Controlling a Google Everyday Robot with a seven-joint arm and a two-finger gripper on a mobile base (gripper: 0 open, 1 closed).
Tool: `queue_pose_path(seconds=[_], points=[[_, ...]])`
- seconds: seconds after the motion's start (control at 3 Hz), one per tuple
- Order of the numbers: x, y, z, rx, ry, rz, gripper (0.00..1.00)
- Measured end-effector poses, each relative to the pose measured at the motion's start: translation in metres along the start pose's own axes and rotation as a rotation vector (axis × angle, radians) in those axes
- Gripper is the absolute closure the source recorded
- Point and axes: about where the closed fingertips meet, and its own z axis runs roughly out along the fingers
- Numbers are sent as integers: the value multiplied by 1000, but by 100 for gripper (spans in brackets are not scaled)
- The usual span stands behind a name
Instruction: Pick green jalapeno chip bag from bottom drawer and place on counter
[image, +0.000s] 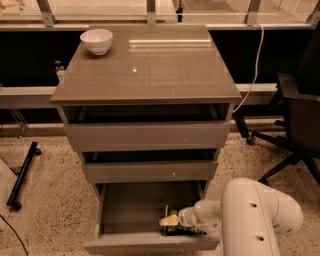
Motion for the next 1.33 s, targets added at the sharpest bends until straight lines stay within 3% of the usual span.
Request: queue_pose_path(seconds=[0.33,1.33], points=[[19,-8,8,4,23,62,18],[14,-4,-1,4,22,62,88]])
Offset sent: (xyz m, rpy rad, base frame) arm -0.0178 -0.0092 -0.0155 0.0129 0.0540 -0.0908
